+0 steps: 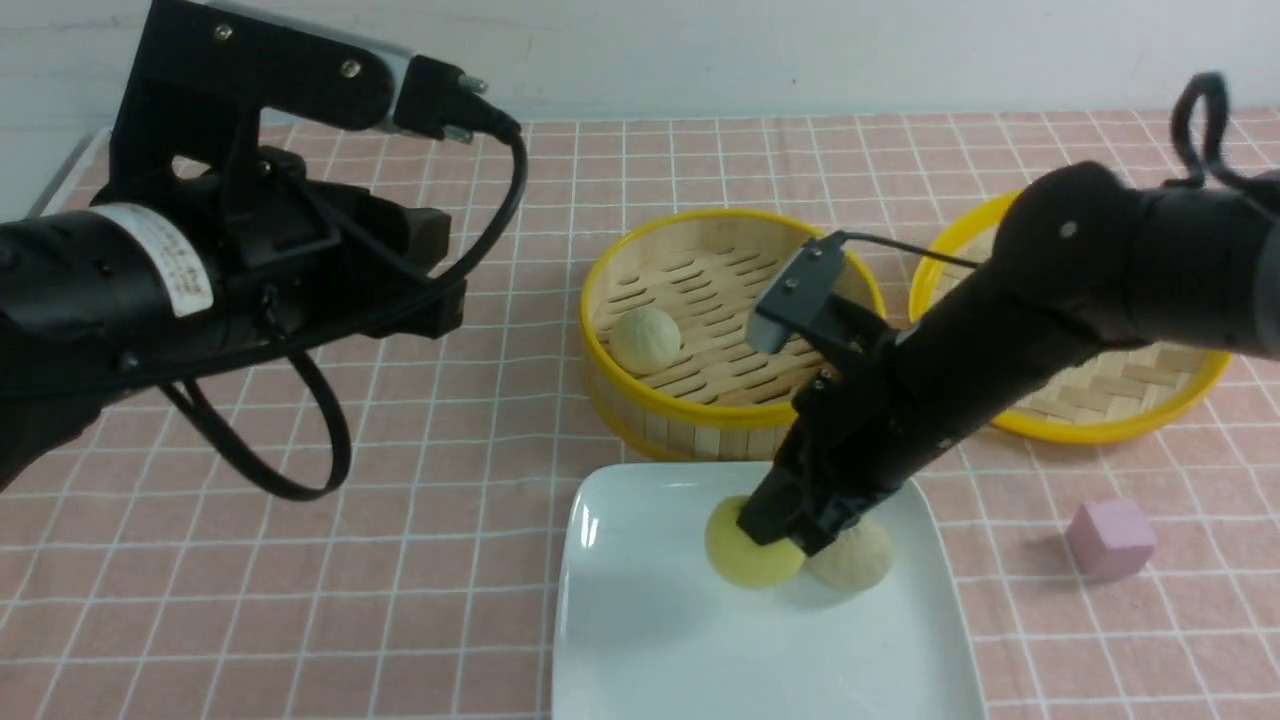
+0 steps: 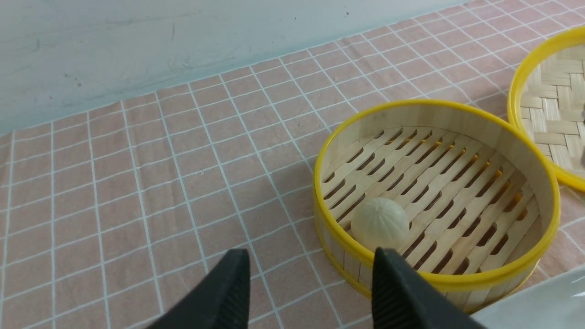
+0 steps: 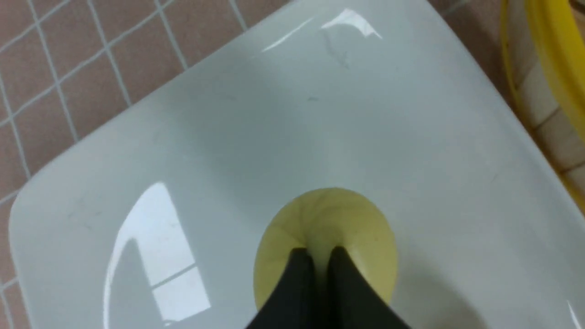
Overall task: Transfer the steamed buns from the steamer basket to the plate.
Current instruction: Use the right arm to put the steamed stuffed bun into the plate
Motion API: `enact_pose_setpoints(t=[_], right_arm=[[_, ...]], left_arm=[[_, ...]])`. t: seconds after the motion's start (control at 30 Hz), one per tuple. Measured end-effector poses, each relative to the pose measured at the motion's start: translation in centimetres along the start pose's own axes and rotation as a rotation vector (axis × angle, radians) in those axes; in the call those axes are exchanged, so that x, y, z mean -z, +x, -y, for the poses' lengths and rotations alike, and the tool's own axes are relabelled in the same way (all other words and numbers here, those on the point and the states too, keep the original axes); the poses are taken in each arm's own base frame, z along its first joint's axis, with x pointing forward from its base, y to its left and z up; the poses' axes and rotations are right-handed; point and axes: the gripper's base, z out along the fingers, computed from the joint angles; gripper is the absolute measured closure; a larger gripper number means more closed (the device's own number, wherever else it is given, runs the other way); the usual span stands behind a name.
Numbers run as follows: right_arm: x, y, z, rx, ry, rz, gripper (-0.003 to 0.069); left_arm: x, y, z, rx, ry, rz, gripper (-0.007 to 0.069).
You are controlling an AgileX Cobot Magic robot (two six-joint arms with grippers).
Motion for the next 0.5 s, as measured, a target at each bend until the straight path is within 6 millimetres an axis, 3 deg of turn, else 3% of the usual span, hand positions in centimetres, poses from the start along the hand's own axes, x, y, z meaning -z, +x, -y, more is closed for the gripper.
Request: enact_pose_setpoints(t=[0.17,0.27,0.4,0.47,0.5], right_arm=[[-2.2,0.4,1.3,0.028,0.043,-0.001,0.0646],[-2.4,0.4,1.4,0.037,0.057,0.005,0.0645],[-2.2,0.2,1.4,0.040,0.062,0.014,0.0582],[-1.7,0.0,1.2,0.045,0.066,0.027,0.0449],[-1.2,-0.2,1.0,0.040,0.071,0.039,0.0344]], left_arm=[[0.0,0.0,0.0,0.000,-0.001,-0.003,0.0239],[0.0,0.0,0.0,0.000,-0.001,-0.005,0.0239],[0.0,0.1,0.0,0.000,-0.001,-0.006,0.0239],[0.0,0.1,0.0,0.000,-0.002,-0.009,0.0239],[0.0,0.1,0.0,0.000,-0.002,-0.010,0.0239]])
